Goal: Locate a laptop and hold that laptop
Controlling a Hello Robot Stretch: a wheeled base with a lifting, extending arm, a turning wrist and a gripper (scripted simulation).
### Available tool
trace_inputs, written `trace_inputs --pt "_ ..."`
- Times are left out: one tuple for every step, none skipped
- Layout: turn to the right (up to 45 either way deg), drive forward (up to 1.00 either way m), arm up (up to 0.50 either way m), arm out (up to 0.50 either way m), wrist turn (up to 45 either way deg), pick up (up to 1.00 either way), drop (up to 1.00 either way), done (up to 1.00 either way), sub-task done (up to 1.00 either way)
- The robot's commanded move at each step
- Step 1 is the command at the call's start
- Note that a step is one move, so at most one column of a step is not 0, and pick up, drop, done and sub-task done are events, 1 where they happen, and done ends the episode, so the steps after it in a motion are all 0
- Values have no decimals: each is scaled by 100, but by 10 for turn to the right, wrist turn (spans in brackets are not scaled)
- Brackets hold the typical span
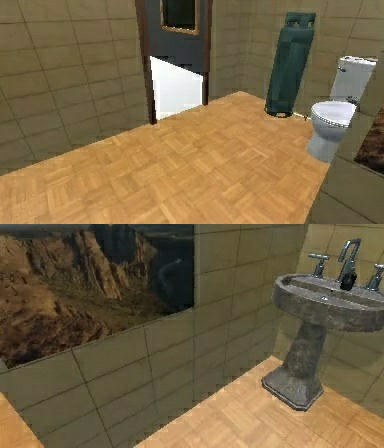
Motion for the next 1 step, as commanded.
trace_inputs --pt "0 100 0 0 0 0 0 0 0"
